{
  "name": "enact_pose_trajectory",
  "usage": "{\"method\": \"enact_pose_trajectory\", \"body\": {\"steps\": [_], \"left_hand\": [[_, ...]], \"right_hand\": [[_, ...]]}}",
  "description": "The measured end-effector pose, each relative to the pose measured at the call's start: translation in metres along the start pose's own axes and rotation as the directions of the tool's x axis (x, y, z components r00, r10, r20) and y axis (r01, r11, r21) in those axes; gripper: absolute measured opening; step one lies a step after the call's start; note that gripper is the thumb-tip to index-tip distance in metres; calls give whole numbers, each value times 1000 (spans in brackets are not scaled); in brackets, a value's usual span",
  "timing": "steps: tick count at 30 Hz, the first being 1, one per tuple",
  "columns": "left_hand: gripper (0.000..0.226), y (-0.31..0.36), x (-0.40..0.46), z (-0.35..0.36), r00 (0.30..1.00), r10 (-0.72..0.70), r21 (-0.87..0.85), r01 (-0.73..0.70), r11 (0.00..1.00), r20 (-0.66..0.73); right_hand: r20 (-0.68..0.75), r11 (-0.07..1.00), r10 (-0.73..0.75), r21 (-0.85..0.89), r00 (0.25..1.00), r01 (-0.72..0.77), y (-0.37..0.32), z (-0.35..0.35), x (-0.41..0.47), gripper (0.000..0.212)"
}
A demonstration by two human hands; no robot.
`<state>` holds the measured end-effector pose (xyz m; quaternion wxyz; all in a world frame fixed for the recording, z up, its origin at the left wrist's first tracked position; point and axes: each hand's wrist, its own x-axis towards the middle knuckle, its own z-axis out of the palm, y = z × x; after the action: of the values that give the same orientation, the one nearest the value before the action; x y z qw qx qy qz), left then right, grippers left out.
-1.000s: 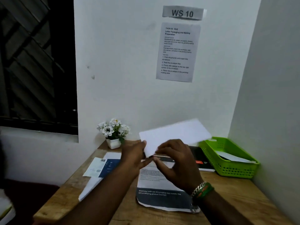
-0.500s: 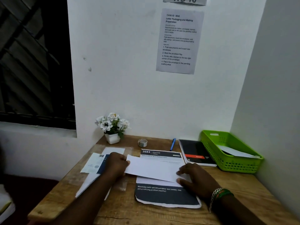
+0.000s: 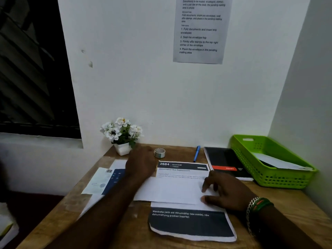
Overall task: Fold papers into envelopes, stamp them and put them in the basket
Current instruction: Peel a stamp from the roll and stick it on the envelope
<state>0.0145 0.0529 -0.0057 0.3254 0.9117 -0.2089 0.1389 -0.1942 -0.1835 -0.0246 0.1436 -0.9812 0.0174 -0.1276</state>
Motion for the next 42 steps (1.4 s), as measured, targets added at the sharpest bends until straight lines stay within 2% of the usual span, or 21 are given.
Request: {"method": "enact_pose_trajectory", "body": {"steps": [3,5,8,11,13,15,16,17,19,21,22,25,27,28,30,32,34,42], "left_hand": [[52,14,35,37,995,-27,50,23,998,92],[58,16,50,59,991,-58,120,44,992,119],[55,23,62,80,987,-87,233,54,971,134],[44,25,69,82,994,-67,249,44,967,86],[39,26,70,77,1000,-16,138,13,990,17],[42,29,67,67,1000,19,-181,-21,983,-10],[45,32,62,59,999,35,-409,-19,912,31],[47,36,54,50,993,58,-622,18,783,101],[50,44,31,34,951,158,-859,158,488,265],[56,47,10,26,894,273,-919,283,273,356],[60,46,4,25,871,319,-925,321,203,373],[65,43,-3,29,816,439,-922,376,92,377],[68,45,-3,33,791,494,-923,378,67,360],[69,47,-3,34,784,513,-926,373,60,349],[71,52,-8,34,782,531,-935,350,59,326],[72,54,-9,34,800,513,-946,316,80,310],[74,53,-8,34,815,496,-952,288,101,299],[73,55,-9,44,862,388,-945,300,131,327]], "right_hand": [[-24,999,-27,-27,999,27,0,2,2,36],[-25,997,-53,-57,998,52,-1,3,1,38],[-12,993,-81,-87,997,80,0,3,1,42],[-8,990,-92,-107,996,91,-2,2,1,45],[-25,990,-82,-113,996,78,-3,1,3,47],[-51,992,-62,-115,997,56,-4,0,4,49],[-61,993,-50,-107,997,43,-5,0,4,50],[-64,996,-35,-85,997,30,-5,0,4,50],[-81,1000,5,-16,997,-7,-6,-2,4,50],[-102,998,46,41,994,-42,-8,-5,5,49],[-124,997,51,57,991,-44,-10,-7,6,47],[-291,983,61,181,955,-8,-18,-15,17,33],[-411,920,166,392,896,9,-27,-20,30,22],[-423,868,225,496,878,17,-32,-23,38,17],[-359,732,302,681,883,26,-46,-27,51,10],[-258,549,344,836,903,29,-56,-24,61,11],[-234,449,368,892,900,49,-59,-17,67,15],[-432,577,316,794,845,191,-53,1,67,30]]}}
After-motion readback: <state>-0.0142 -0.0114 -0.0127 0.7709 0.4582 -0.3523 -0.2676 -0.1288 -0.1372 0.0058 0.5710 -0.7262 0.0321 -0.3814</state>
